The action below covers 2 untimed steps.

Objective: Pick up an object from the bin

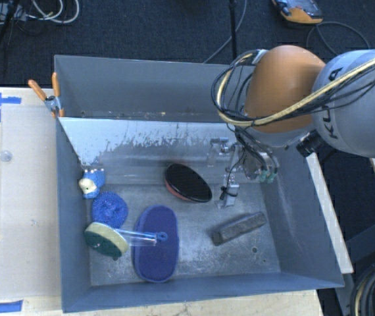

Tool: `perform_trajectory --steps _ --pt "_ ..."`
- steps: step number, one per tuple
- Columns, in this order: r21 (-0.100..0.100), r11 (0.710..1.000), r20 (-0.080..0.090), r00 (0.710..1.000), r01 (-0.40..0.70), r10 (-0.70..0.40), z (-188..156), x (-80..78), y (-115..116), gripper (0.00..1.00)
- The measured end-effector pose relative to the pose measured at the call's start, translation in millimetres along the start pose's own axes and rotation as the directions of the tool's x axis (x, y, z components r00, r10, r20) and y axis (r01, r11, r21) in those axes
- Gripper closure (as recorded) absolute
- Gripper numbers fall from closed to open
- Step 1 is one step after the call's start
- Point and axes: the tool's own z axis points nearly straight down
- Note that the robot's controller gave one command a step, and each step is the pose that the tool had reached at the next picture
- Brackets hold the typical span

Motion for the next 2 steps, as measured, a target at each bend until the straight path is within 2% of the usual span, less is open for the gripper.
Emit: perform_trajectory --steps 1,2 --pt "0.0 1.0 0.008 1.0 0.0 0.0 -5.0 -1.3 -0.1 0.0" --pt "-0.001 0.999 0.008 0.999 -0.04 0.04 72.5 -15.1 18.2 0.0"
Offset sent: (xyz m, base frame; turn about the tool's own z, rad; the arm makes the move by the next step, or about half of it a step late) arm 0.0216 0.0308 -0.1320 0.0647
